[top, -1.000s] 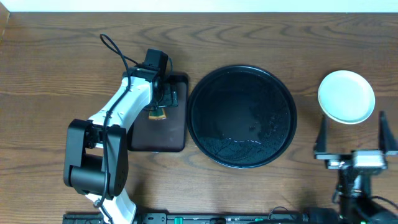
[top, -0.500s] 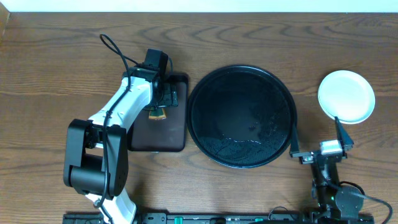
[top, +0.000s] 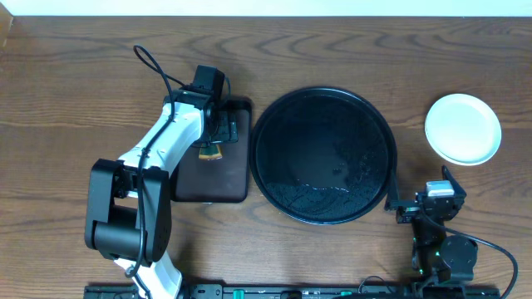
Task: Clean dirty plates on tray and stack at the side
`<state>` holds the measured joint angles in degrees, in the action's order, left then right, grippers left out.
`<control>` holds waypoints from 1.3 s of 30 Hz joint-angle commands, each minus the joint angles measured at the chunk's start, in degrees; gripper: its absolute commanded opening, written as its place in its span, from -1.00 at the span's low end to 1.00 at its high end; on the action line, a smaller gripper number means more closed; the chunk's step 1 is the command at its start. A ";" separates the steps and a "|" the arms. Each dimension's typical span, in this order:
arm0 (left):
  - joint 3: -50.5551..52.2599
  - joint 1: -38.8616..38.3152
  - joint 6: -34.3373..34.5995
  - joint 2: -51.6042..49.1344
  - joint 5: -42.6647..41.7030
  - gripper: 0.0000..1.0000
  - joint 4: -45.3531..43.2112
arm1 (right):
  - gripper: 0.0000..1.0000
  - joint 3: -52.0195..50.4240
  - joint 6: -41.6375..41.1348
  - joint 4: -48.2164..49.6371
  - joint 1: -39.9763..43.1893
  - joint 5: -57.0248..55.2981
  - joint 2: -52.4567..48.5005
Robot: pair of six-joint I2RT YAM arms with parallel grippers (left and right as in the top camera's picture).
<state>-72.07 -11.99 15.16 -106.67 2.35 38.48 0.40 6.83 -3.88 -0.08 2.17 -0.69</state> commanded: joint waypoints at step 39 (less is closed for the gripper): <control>-0.09 0.28 -0.09 -0.52 0.94 0.85 -0.02 | 0.99 -0.09 -5.31 -0.31 -0.76 -2.14 0.39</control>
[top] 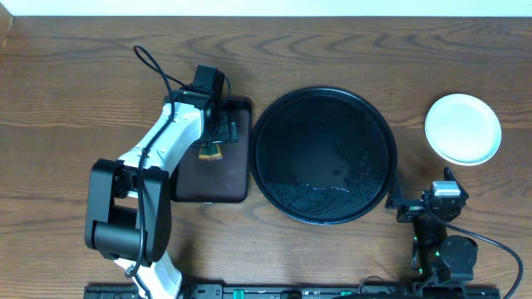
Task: Clean dirty plates on tray and stack at the side
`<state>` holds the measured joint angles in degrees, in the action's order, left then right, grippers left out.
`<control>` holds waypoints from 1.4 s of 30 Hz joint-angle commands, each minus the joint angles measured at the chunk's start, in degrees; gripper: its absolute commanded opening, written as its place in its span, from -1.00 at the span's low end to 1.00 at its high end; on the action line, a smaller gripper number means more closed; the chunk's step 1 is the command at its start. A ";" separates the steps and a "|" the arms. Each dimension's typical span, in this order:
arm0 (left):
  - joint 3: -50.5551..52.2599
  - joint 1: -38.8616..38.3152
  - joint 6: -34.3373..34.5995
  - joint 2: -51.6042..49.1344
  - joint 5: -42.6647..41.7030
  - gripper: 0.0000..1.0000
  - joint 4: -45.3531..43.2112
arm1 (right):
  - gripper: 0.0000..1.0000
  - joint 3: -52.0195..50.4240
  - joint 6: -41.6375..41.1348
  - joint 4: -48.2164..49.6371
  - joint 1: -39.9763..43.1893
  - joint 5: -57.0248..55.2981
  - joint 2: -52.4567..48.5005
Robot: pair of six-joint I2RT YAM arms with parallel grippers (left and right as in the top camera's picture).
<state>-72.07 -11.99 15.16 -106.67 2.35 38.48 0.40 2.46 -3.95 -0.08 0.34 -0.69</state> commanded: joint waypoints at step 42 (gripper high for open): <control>56.72 14.27 0.02 101.20 -0.44 0.85 -48.70 | 0.99 -0.09 -0.94 -0.24 -0.76 -0.31 0.39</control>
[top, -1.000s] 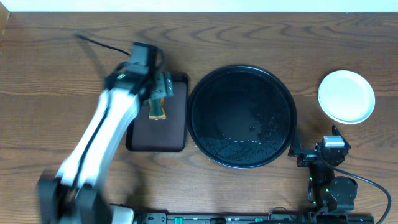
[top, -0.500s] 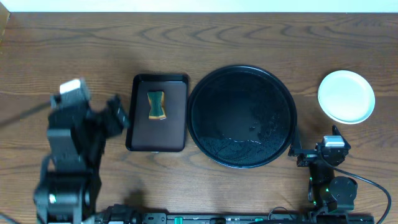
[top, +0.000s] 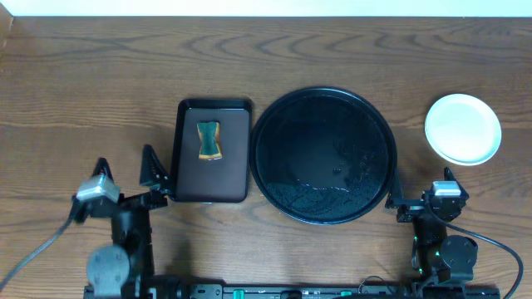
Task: Clean dirty plates on tray and stack at the side
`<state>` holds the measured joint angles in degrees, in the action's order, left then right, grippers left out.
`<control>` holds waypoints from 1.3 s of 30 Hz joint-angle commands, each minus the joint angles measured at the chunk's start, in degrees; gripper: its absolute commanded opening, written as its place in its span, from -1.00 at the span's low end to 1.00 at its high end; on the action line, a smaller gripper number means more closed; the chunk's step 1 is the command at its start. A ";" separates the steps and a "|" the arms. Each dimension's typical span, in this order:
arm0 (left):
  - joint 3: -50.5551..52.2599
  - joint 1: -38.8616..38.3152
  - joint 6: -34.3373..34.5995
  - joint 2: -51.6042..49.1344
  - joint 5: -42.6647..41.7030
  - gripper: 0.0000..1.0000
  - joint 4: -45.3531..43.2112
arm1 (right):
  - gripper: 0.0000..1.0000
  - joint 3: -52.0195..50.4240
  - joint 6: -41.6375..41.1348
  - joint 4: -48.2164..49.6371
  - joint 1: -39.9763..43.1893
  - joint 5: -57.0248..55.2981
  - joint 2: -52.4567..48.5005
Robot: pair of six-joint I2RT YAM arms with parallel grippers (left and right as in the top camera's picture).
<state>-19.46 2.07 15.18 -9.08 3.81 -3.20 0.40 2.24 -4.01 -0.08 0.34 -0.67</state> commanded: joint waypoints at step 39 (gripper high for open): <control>19.19 -0.63 -15.98 9.01 -5.99 0.85 7.26 | 0.99 -0.09 -0.72 -0.17 -0.76 -0.31 0.37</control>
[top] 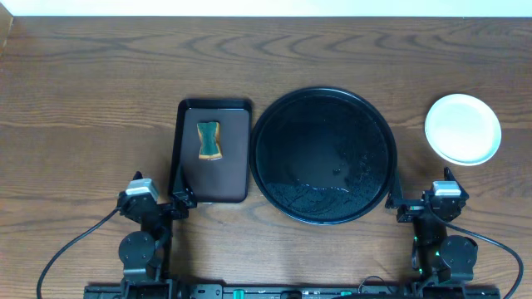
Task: Clean dirty plates on tray and stack at the side
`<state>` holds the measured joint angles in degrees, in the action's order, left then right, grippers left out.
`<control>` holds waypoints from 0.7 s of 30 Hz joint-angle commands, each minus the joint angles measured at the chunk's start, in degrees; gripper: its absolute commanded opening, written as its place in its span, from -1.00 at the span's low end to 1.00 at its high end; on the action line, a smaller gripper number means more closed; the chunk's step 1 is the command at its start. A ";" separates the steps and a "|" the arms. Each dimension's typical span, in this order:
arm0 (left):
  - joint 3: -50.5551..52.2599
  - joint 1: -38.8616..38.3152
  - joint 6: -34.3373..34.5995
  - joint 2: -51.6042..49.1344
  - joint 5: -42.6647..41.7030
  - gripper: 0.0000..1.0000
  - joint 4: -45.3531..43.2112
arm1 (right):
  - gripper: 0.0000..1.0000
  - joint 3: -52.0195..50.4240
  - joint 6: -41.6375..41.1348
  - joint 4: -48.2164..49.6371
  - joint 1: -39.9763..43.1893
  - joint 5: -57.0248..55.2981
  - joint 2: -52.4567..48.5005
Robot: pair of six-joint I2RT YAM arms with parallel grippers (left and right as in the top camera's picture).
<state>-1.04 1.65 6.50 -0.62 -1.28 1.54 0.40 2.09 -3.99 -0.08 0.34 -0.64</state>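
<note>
The round black tray (pixel 322 155) lies mid-table with no plates on it, only wet streaks. White plates (pixel 463 129) sit stacked at the far right; how many cannot be told. A green-and-yellow sponge (pixel 208 139) lies in the small dark rectangular tray (pixel 237 174). My left gripper (pixel 158 188) is folded back at the front edge by that tray's front left corner, open and holding nothing. At the round tray's front right my right gripper (pixel 418 191) is open too, with nothing in it.
Brown wooden table (pixel 83 100). The two arm bases and their cables are at the front edge. A white wall edge runs along the back.
My left arm has moved right and now sits still, folded by the small tray's front left corner. Sponge, trays, plates and right arm are unchanged.
My left gripper was down on the sponge in the small tray at the two oldest moments, while the right arm settled by the round tray. Then the left arm was back at the front with the sponge left in the tray. Now both arms sit folded.
</note>
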 commanded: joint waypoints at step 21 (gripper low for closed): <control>0.76 -0.22 -9.27 0.39 -0.87 0.85 2.49 | 0.99 -0.09 -0.57 -0.20 -0.76 -0.31 0.35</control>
<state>-1.06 1.65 -1.78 -0.62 -1.80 1.61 0.40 2.11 -3.99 -0.08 0.34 -0.64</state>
